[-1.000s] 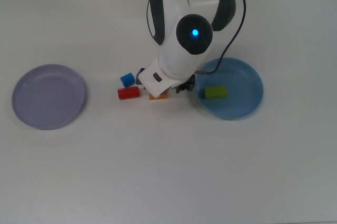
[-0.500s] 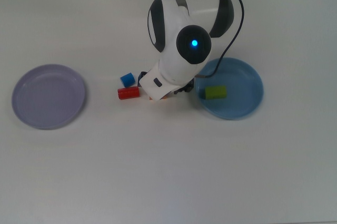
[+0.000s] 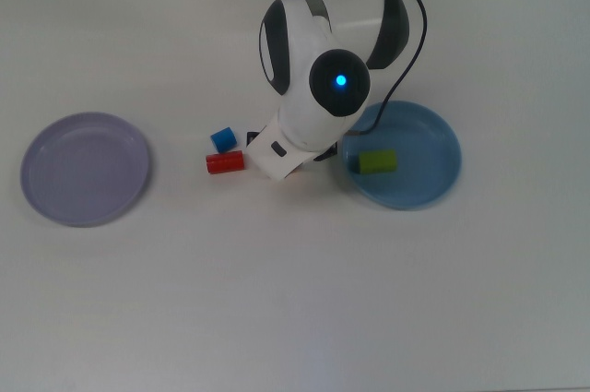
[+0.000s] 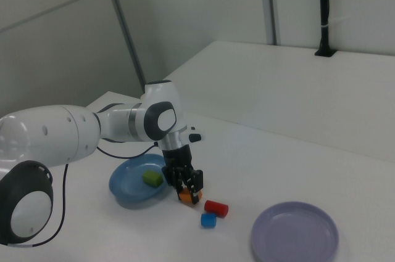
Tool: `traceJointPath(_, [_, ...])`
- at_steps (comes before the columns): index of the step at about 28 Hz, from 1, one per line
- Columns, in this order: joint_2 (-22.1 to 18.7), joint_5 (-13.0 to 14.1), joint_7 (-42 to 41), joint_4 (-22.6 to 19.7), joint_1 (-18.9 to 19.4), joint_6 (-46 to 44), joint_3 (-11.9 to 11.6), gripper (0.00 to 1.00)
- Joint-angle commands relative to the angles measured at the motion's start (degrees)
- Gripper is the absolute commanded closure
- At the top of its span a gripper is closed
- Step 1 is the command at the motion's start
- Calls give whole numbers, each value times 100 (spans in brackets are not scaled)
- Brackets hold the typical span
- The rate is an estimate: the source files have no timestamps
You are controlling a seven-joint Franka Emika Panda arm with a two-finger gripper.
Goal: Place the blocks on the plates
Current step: 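Grasp the orange block and lift it toward the blue plate, then lower the orange block onto the blue plate and open the gripper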
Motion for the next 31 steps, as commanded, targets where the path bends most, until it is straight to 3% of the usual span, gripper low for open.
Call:
traceJointPath(1, [-135,45,-143,-30,4,-110,-14,100])
traceJointPath(11, [-504,142,-108,93,109,-303,126,100])
traceJointPath(19, [-557,81,-73,181,399,-329,662,100])
traceJointPath(27, [-505,10,50,119,804,-504,680,96])
traceJointPath(31, [-478,-25,59,58,918,-584,680,89])
